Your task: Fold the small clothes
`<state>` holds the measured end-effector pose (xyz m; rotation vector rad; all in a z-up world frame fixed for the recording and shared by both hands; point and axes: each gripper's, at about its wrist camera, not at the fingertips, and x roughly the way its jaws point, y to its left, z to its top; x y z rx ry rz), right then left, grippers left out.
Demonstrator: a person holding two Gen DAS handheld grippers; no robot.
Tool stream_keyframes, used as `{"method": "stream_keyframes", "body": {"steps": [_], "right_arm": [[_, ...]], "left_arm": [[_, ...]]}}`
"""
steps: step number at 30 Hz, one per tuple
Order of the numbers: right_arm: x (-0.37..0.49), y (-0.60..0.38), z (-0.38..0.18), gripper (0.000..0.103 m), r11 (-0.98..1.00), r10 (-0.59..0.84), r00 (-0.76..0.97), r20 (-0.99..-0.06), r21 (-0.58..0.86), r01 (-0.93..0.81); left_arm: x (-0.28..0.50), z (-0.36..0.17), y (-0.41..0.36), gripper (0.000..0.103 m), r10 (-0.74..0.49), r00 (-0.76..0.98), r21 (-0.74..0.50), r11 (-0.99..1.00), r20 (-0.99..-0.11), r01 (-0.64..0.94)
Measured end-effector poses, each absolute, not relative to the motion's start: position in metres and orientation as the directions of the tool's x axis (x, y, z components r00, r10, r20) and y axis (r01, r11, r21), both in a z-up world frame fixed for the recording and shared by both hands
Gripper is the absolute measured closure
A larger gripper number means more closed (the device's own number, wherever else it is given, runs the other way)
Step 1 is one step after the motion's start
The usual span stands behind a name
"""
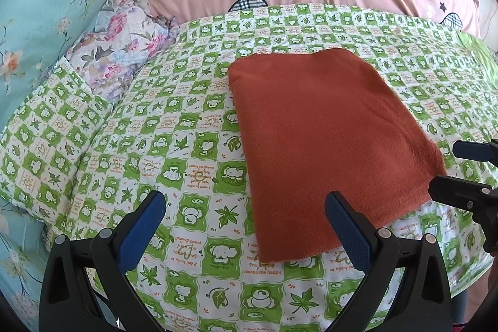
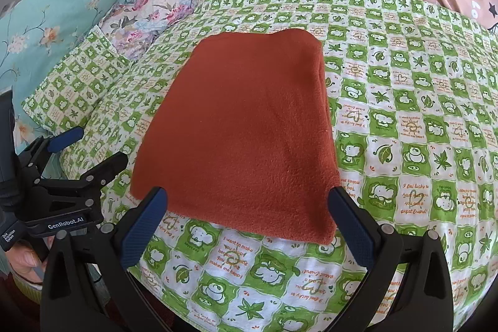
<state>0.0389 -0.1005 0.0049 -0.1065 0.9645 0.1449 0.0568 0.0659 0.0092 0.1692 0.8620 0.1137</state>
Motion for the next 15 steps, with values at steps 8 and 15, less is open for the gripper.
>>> {"method": "stream_keyframes", "body": {"steps": [8,15], "right_arm": [[0.0389,-0.1002,0.0049,0.001,0.985,0.076,0.560,-0.825,-0.025,-0.171],[0.0411,-0.1003,0.0057,0.001,0.984,0.073,0.561,-0.825,-0.032,-0.175]], "left_arm": [[0.0568,0.0091,0.0656,0.001,0.166,0.646,0.193,0.981,-0.745,-0.030],[0.0568,0.0092,0.0654,0.001,0.167,0.647,0.193,0.981,-0.744,-0.030]]}}
